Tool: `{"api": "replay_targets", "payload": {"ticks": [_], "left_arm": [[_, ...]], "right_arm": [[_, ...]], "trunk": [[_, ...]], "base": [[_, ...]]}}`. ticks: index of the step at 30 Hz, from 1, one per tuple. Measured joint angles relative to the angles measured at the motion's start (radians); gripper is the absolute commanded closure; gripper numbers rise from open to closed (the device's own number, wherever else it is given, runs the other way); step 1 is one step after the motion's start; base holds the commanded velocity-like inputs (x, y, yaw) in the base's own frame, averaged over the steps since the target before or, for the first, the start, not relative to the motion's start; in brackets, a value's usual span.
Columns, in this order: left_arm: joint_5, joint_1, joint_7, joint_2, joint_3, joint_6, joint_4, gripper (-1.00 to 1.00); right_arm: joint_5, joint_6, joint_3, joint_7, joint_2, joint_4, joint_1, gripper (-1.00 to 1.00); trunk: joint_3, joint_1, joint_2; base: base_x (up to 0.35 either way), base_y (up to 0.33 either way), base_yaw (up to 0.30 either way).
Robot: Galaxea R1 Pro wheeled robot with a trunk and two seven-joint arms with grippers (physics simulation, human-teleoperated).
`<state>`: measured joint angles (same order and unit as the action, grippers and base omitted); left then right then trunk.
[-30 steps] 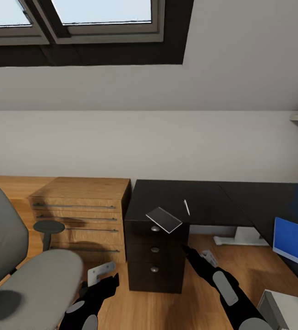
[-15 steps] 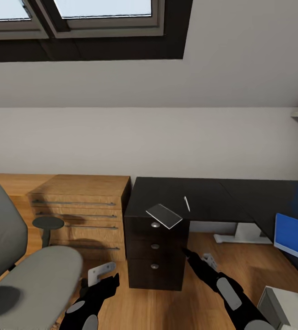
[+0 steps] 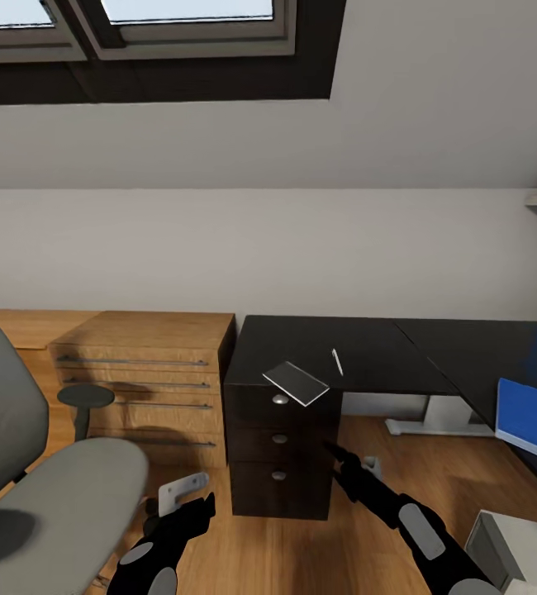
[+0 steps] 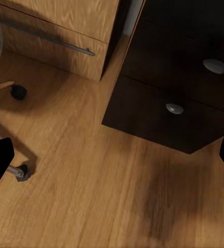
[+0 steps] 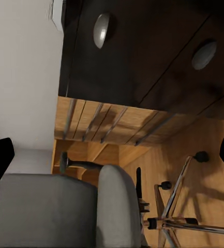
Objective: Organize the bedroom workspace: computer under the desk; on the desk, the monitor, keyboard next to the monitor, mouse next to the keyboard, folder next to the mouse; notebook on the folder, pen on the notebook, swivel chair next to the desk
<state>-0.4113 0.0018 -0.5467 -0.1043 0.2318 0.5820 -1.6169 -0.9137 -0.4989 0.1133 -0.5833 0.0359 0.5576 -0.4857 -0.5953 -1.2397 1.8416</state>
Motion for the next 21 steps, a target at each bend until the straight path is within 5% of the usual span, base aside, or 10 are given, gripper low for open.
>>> {"api": "replay_targets", "payload": {"ticks": [21], "left_arm": [[0.000,0.000,0.002,0.003,-0.001,0.003,0.001,-1.00]], "right_arm": [[-0.028,-0.013,0.002,-0.119,0.000,0.003,0.000,-1.00]], "trunk": [[0.000,0.000,0.000]], "base": [[0.032,0.005,0.000]]}}
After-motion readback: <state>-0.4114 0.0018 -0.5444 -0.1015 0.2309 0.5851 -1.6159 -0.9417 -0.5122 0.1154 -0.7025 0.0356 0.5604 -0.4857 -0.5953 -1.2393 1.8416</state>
